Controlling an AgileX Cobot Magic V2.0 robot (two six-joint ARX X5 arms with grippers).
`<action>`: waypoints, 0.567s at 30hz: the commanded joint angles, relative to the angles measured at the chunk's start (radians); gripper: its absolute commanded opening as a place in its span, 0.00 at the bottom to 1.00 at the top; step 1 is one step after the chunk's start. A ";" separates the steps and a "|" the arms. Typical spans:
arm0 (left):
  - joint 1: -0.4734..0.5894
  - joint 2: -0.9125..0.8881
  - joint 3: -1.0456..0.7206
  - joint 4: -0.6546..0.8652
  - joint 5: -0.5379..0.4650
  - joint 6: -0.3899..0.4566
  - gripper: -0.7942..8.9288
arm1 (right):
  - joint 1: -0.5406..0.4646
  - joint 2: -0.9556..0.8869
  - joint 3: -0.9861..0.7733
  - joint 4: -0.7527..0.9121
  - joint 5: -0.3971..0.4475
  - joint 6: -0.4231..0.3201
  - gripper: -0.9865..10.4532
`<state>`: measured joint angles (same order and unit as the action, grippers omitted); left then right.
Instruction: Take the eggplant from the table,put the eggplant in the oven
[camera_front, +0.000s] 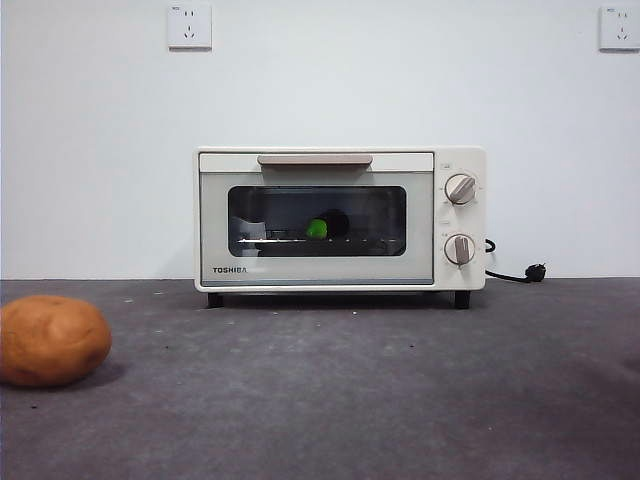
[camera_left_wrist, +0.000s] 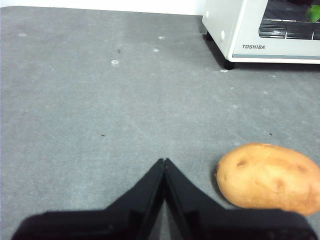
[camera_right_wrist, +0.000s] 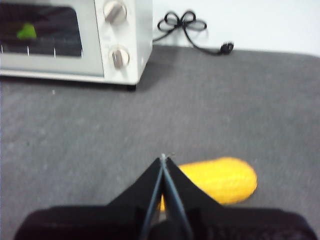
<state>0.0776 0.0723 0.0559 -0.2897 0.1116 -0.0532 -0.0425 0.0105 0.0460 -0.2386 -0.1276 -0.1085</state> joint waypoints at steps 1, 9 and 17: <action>-0.003 0.000 -0.008 0.005 0.000 -0.004 0.08 | 0.003 -0.003 -0.016 0.034 0.004 0.011 0.09; -0.003 0.000 -0.008 0.005 0.000 -0.004 0.08 | 0.004 -0.003 -0.027 0.054 0.005 0.011 0.09; -0.003 0.000 -0.008 0.005 0.000 -0.004 0.08 | 0.004 -0.003 -0.027 0.055 0.004 0.011 0.09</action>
